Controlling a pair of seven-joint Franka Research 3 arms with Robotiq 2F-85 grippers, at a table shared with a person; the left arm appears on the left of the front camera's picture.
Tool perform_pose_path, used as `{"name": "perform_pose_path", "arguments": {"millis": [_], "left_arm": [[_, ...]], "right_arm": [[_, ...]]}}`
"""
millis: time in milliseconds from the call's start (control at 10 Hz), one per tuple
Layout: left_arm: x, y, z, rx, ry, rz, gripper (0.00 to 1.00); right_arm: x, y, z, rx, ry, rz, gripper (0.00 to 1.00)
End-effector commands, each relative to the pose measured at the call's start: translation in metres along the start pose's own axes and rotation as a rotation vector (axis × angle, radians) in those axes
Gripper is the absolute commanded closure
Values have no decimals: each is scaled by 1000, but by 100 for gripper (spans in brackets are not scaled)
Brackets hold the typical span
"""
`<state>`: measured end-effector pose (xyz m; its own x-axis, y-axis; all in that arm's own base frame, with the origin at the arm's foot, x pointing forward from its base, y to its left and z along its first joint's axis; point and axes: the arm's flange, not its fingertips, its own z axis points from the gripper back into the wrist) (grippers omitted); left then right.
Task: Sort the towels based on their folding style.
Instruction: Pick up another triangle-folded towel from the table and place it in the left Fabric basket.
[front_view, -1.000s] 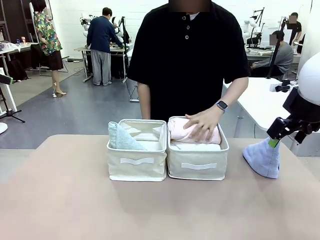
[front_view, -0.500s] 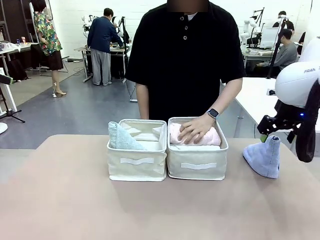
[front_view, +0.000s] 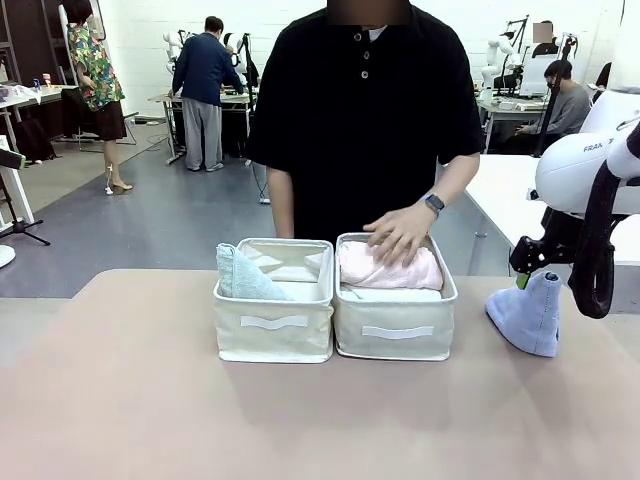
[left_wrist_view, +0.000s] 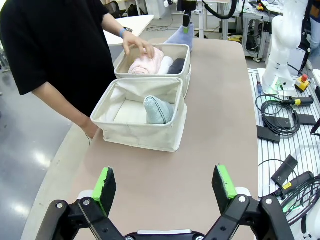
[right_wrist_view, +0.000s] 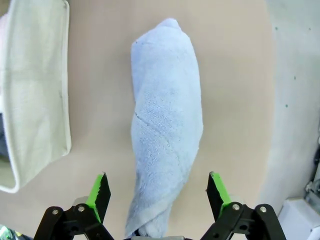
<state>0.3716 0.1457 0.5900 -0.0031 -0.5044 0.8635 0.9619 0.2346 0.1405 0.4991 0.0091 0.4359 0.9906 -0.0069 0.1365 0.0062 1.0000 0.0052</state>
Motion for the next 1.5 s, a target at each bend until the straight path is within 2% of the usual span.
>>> {"name": "perform_pose_path", "arguments": {"millis": [0, 100, 200, 300, 400, 500, 1100, 1200, 1300, 1400], "left_arm": [[0, 0, 1, 3, -21, -22, 0], [0, 0, 1, 3, -21, -22, 0], [0, 0, 1, 3, -21, -22, 0], [0, 0, 1, 3, -21, -22, 0], [0, 0, 1, 3, -21, -22, 0], [0, 0, 1, 3, -21, -22, 0], [0, 0, 1, 3, -21, -22, 0], [0, 0, 1, 3, -21, -22, 0], [0, 0, 1, 3, -21, -22, 0], [0, 0, 1, 3, -21, -22, 0]], "right_arm": [[11, -4, -4, 66, 75, 22, 0], [11, -5, -5, 66, 86, 36, 59], [11, -5, -5, 67, 86, 37, 59], [11, -6, -6, 66, 86, 40, 100], [11, -6, -6, 61, 85, 40, 64], [11, -6, -6, 52, 84, 38, 100], [4, -7, 19, 1, 41, 34, 100], [-8, -2, 39, -39, 45, 40, 100], [-31, 11, 79, -23, 86, 110, 100], [-61, 27, 128, -23, 35, 190, 100]]}}
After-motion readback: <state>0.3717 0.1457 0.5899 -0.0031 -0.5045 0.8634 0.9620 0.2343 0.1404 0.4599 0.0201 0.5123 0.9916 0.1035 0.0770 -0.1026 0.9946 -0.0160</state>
